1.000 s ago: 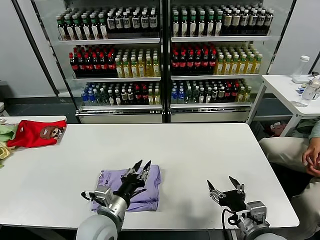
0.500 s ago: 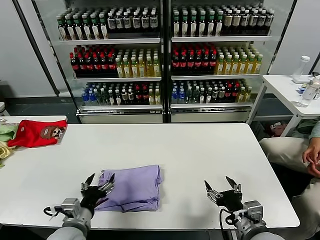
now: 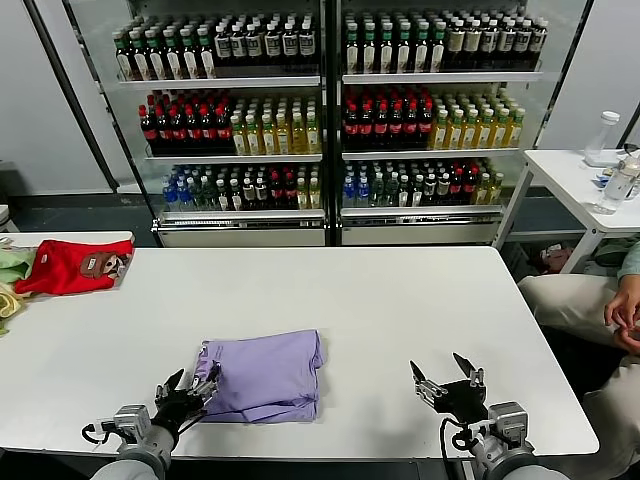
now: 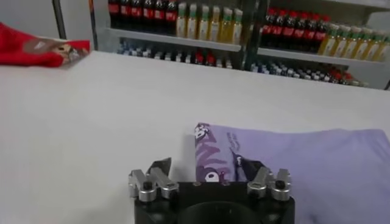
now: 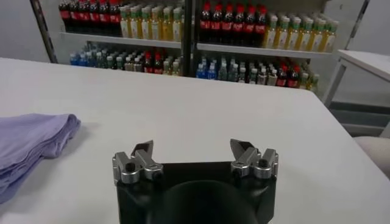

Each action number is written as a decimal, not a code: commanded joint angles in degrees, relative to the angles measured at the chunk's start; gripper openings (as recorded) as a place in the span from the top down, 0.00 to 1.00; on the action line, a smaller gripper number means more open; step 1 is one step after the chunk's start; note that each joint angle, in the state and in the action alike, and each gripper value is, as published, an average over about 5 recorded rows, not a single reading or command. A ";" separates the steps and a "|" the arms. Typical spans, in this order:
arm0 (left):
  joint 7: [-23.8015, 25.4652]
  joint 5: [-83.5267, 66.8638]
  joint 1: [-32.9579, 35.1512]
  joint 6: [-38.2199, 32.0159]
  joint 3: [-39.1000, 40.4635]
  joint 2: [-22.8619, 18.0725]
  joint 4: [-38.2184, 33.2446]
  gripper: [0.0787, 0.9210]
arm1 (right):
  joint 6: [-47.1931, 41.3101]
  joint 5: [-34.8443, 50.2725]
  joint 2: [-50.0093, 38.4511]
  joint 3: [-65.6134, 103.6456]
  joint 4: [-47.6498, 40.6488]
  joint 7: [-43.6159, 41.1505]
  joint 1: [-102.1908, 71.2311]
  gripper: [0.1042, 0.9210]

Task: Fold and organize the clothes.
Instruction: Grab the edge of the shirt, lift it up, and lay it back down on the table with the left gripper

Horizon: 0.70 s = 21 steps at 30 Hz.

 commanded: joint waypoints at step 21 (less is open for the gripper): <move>1.59 -13.83 3.05 4.72 -18.44 1.54 -15.11 0.92 | -0.01 0.23 0.06 -0.28 0.08 -0.01 0.51 0.12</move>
